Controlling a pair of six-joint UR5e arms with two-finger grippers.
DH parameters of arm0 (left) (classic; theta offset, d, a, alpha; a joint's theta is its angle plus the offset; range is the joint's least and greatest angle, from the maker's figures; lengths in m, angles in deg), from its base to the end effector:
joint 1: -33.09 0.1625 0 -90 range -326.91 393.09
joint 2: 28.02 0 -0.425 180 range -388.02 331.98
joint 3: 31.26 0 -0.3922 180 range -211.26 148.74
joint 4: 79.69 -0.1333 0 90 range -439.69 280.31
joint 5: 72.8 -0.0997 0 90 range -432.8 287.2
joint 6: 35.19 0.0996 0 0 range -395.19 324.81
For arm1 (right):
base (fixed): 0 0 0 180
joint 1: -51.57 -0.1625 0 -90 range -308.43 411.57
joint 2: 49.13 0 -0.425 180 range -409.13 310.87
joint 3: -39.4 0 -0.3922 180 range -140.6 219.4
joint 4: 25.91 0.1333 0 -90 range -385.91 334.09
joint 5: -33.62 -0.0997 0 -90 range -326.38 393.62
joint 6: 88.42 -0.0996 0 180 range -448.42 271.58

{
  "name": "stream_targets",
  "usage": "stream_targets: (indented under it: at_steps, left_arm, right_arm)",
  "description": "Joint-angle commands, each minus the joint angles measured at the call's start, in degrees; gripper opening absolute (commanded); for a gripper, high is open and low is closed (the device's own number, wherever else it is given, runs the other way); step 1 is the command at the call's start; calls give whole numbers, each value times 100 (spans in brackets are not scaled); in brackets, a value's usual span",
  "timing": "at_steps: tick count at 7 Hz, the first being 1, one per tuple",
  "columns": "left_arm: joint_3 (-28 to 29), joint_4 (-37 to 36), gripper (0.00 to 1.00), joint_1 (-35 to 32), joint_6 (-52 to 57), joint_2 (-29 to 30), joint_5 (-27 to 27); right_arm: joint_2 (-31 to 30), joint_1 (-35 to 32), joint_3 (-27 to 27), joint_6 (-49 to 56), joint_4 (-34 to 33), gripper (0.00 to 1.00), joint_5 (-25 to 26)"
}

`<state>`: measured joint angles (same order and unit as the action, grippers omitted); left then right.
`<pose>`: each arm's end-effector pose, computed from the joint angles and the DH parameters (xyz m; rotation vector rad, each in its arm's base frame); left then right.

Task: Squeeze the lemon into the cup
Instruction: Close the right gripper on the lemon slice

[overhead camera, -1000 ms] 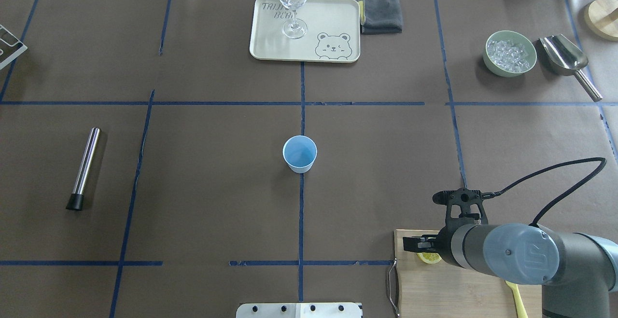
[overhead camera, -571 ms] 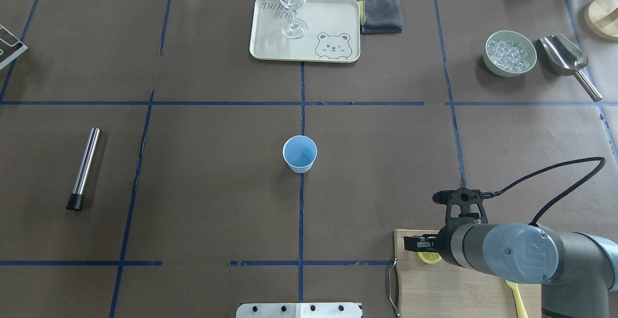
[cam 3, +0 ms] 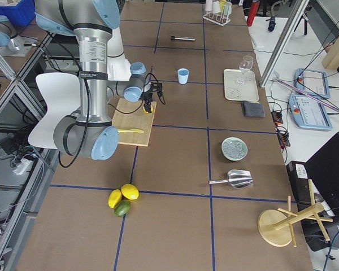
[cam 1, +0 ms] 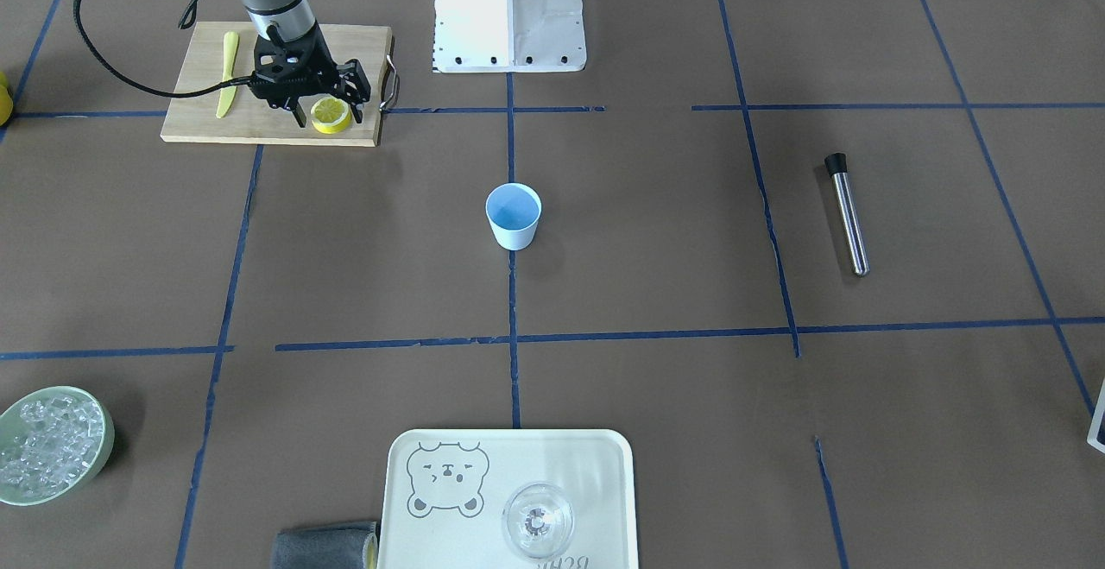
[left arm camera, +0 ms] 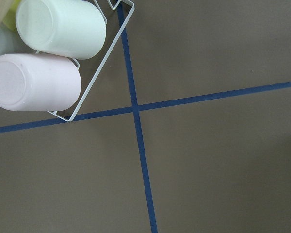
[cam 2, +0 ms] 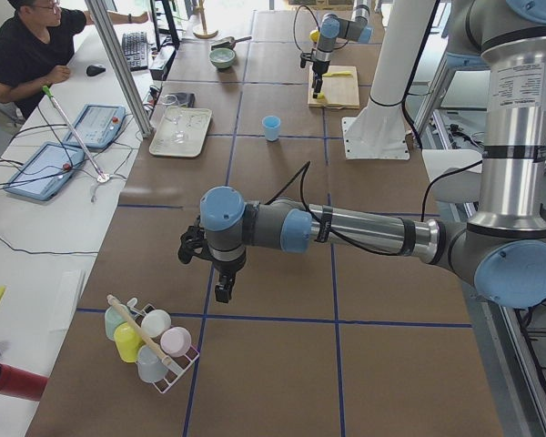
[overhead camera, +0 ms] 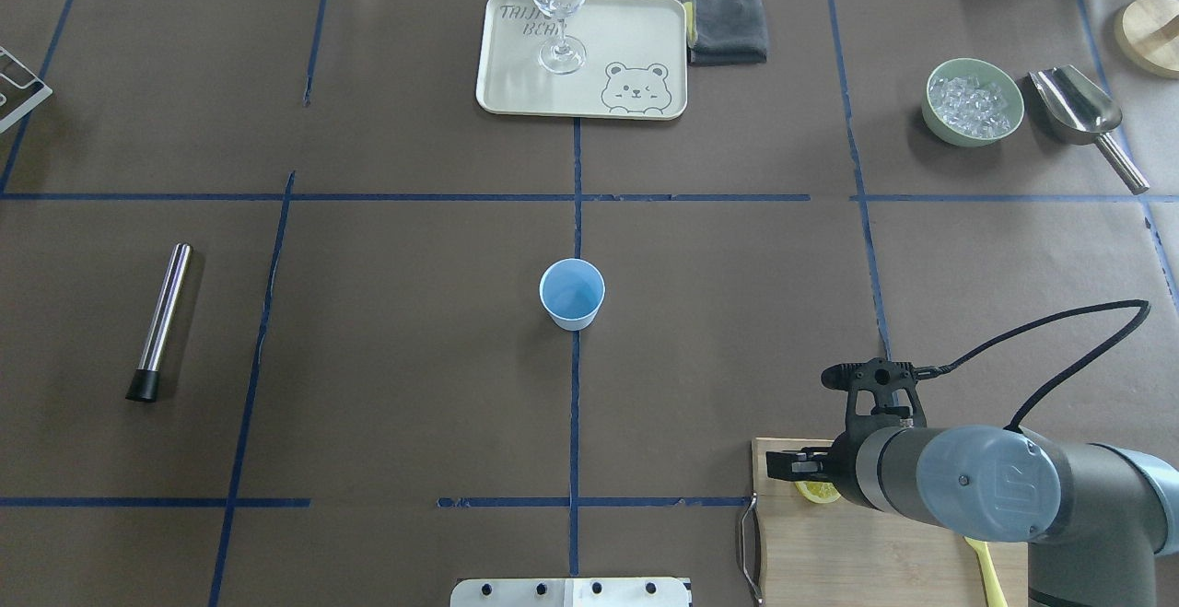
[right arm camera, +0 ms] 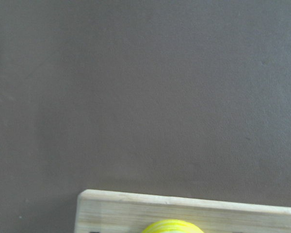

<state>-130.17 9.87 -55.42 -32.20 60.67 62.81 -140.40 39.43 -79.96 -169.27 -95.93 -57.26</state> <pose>-0.0495 -0.4881 0.5922 0.1288 0.7938 0.1237 -0.4389 -0.2292 0.3951 0.1408 -0.8273 0.0426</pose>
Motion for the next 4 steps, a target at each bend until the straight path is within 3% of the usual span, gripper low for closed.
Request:
stream_targets:
  at_steps: [1,4]
  left_arm:
    - [3,0,100,0,0,0,0]
    - [12,0,100,9,0,0,0]
  right_arm:
    - [3,2,43,0,-2,87,0]
    - [3,2,26,0,6,78,0]
